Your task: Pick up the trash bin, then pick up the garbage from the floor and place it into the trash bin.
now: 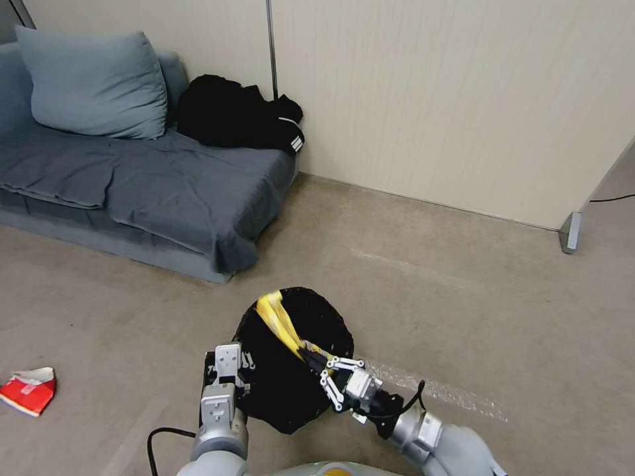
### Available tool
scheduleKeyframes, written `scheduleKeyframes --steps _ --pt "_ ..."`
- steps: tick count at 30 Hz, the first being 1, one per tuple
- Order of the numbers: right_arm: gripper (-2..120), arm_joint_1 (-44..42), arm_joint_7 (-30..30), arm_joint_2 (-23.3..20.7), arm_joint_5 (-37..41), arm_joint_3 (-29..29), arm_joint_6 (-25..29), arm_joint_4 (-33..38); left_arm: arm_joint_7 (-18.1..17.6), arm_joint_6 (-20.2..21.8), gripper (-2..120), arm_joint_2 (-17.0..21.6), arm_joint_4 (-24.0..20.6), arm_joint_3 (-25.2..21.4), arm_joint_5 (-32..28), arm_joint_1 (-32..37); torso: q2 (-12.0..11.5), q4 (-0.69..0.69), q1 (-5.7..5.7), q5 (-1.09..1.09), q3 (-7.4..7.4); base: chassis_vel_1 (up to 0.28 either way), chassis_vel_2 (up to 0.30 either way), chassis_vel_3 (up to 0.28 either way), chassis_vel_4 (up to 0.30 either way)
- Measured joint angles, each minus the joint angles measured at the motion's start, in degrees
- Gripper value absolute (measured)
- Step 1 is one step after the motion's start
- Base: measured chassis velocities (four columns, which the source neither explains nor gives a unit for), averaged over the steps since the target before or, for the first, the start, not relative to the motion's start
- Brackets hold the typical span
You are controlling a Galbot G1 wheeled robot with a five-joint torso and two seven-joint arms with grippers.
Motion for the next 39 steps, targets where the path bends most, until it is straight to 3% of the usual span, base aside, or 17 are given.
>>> scheduleKeyframes --steps 7,12,14,23,27,28,32,34,39 --pt "0 0.14 0.73 1.45 -1.98 -0.33 0.08 -1.94 0.02 0.08 3 -0.01 -0.15 0.38 0.02 -0.02 0.00 0.00 -0.01 0.00 0.00 0.000 0.000 0.000 0.000" --pt "12 0.32 1.08 1.63 -2.76 -0.19 0.10 -2.11 0.12 0.09 3 -0.03 -0.22 0.48 0.19 0.06 0.00 0.00 0.00 0.00 0.00 0.000 0.000 0.000 0.000" --pt "27 0.36 1.10 1.45 -2.90 0.16 0.07 -1.69 0.61 -0.06 3 -0.02 -0.37 0.37 0.34 0.16 0.00 0.00 0.00 0.00 0.00 0.000 0.000 0.000 0.000" --pt "54 0.12 1.07 1.04 -3.07 1.00 0.09 -0.08 0.86 -0.79 3 0.02 -0.42 -0.10 0.05 0.14 0.00 0.00 0.00 0.01 0.00 0.000 0.000 0.000 0.000" --pt "73 -0.61 2.05 1.35 -2.51 4.14 0.57 5.49 0.87 -1.12 3 0.07 -0.36 -0.55 -0.11 -0.09 0.00 0.00 0.00 0.00 0.00 0.000 0.000 0.000 0.000" --pt "73 -0.61 2.05 1.35 -2.51 4.14 0.57 5.49 0.87 -1.12 3 0.07 -0.36 -0.55 -0.11 -0.09 0.00 0.00 0.00 0.00 0.00 0.000 0.000 0.000 0.000" --pt "85 -1.37 4.62 2.45 -0.92 6.96 0.12 11.64 0.86 -1.20 3 0.12 -0.06 -0.85 -0.09 -0.33 0.00 0.00 0.00 0.00 0.00 0.000 0.000 0.000 0.000" --pt "97 -3.86 10.48 5.86 0.64 11.62 -1.49 19.21 0.87 -1.20 3 0.19 -0.03 -1.17 -0.09 -0.42 0.00 0.00 0.00 0.00 0.00 0.000 0.000 0.000 0.000" --pt "108 -9.12 19.09 9.82 -0.90 16.05 -3.68 22.29 0.89 -1.20 3 0.43 -0.13 -1.66 -0.54 -0.39 0.00 -0.02 0.00 0.00 0.00 0.000 0.000 0.000 0.000"
